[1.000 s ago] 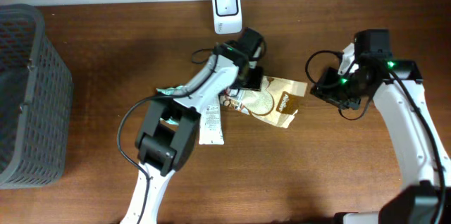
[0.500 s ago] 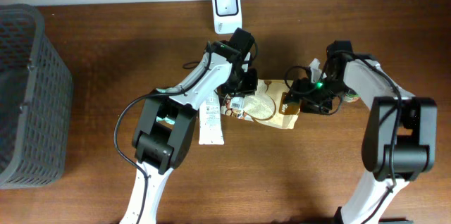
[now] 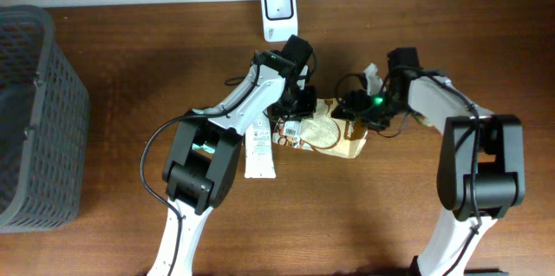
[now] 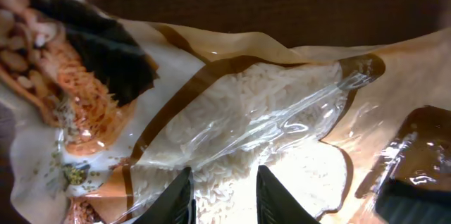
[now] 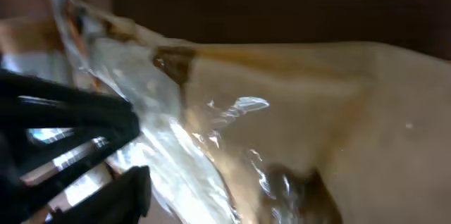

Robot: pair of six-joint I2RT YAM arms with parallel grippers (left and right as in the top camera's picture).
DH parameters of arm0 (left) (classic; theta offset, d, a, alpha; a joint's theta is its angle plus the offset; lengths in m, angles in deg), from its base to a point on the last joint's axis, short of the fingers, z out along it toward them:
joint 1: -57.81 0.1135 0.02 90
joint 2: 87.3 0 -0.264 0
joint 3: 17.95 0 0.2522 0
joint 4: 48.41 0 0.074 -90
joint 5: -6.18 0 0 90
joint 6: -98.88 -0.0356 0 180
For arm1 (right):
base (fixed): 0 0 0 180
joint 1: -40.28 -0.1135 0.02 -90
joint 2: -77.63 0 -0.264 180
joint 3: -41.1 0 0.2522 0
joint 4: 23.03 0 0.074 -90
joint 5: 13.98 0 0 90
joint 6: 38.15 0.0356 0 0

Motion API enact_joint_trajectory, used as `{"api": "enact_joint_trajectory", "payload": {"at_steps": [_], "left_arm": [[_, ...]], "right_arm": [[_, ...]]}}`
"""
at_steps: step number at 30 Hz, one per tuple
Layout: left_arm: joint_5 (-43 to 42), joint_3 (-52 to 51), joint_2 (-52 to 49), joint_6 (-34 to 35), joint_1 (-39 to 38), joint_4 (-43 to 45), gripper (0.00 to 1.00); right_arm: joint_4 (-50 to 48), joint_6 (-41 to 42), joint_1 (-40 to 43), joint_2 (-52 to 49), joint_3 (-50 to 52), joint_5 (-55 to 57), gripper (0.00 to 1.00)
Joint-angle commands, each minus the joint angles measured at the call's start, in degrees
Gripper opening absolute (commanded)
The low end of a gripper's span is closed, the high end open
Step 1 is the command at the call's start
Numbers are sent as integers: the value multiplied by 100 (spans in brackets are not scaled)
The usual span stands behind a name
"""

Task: Scan the item barcode
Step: 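Hold the rice bag with both grippers and flatten it on the table, then release the bag with the left gripper and retract it upward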

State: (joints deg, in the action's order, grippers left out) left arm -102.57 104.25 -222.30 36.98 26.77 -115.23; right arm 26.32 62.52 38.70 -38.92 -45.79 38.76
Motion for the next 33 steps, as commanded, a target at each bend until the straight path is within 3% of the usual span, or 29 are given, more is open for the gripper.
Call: {"api": "enact_joint_trajectory", "payload": {"at_steps": [1, 11, 15, 21, 24, 28, 30, 33], "left_arm": [[42, -339, -505, -81, -44, -175, 27], [39, -339, -505, -79, -44, -195, 26], [46, -339, -505, -81, -44, -192, 27], [48, -339, -505, -81, -44, -188, 26], [48, -339, -505, -81, -44, -188, 26], [48, -339, -505, -79, -42, -146, 13], [48, -337, -505, -79, -26, -127, 13], [-308, -116, -485, -501, 24, -284, 2]], "right_arm": [[-496, 745, -369, -299, 505, -162, 65], [-990, 981, -813, -470, 564, -22, 58], [-1322, 977, -835, -809, 564, -693, 53], [-1429, 975, -1043, -872, 562, -713, 50], [-1467, 977, -1049, -872, 562, -715, 33], [-1469, 975, -1049, -872, 562, -717, 14], [-1484, 975, -1049, -870, 562, -717, 13], [-1484, 975, -1045, -870, 562, -743, 13]]}}
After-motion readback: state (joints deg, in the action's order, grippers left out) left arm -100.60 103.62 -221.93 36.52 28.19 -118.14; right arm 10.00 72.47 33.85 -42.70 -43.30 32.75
